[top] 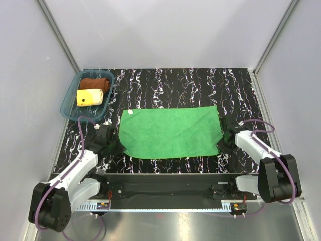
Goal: Roll the towels
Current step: Fold the towel
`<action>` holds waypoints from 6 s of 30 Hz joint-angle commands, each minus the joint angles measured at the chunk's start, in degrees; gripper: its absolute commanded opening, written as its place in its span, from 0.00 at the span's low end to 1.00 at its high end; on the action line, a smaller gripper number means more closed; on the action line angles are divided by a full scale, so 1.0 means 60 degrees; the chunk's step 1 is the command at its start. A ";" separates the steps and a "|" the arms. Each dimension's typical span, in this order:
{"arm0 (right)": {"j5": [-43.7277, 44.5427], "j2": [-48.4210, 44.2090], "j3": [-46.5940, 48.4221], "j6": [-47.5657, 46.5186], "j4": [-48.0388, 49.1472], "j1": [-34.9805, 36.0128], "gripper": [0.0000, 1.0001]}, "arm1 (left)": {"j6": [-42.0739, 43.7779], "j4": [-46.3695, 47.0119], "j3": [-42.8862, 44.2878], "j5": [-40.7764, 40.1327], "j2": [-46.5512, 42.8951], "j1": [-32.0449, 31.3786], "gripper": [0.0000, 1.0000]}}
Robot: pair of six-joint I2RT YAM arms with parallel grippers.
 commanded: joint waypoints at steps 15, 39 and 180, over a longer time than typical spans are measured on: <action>0.0385 -0.1091 0.1904 -0.0661 -0.0786 0.0058 0.00 | -0.0082 -0.1354 0.2051 -0.0333 -0.0410 0.0094 0.00; 0.1103 0.4578 0.7250 -0.1980 0.0152 -0.0469 0.00 | -0.0170 0.0110 0.5566 -0.1241 0.4524 0.1017 0.00; -0.0087 -0.0191 0.3635 0.0175 0.0049 0.8364 0.74 | 0.2951 -0.0404 1.3546 0.0547 0.9966 0.0507 0.73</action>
